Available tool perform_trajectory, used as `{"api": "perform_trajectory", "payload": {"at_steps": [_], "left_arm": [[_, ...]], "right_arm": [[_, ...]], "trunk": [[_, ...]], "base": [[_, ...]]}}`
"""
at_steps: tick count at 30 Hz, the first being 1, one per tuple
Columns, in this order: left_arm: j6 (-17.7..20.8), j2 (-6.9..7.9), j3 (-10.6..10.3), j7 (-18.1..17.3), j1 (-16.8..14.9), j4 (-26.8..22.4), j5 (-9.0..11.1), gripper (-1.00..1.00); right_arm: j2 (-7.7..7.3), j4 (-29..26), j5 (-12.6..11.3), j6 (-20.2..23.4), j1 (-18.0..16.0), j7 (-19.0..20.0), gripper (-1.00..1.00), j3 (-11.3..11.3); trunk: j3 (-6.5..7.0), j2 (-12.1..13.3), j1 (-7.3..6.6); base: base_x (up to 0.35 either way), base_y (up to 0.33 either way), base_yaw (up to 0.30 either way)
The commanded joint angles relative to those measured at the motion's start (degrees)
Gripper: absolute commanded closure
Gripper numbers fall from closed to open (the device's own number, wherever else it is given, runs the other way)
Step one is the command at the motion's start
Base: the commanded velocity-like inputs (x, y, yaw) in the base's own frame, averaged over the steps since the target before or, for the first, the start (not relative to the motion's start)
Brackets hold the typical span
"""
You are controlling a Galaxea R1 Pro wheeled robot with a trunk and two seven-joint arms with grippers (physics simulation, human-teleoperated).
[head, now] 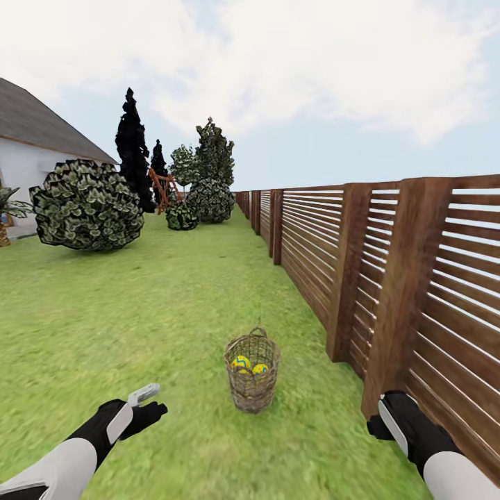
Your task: Take the three Easter eggs out of the wicker basket on the lawn in the garden, then place them on the lawn next to a single tree (choose any tree) so that all three eggs are next to the same tree and none are left in the basket.
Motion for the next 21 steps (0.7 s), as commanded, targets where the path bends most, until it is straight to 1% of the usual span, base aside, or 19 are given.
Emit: {"api": "perform_trajectory", "payload": {"at_steps": [1, 5, 7, 21], "left_arm": [[0.34, -0.01, 0.2, 0.08, -0.02, -0.09, 0.34, -1.0], [0.35, -0.02, 0.2, 0.08, -0.02, -0.07, 0.35, -1.0], [0.34, -0.02, 0.2, 0.08, -0.02, -0.09, 0.34, -1.0], [0.33, -0.14, 0.2, 0.08, -0.02, -0.02, 0.4, -1.0]], "right_arm": [[-0.01, -0.07, -0.6, 0.18, -0.03, -0.44, -1.0, 0.12], [0.01, -0.06, -0.6, 0.18, -0.03, -0.45, -1.0, 0.12], [-0.02, -0.1, -0.6, 0.18, -0.03, -0.45, -1.0, 0.1], [-0.33, -0.14, -0.76, 0.18, -0.03, -0.45, -1.0, 0.03]], "trunk": [[-0.07, -0.04, 0.03], [-0.07, -0.04, 0.03], [-0.06, -0.04, 0.03], [0.18, -0.04, 0.03]], "base": [[0.332, 0.0, 0.0], [0.332, 0.0, 0.007], [0.332, 0.0, 0.119], [0.332, 0.0, 0.242]]}}
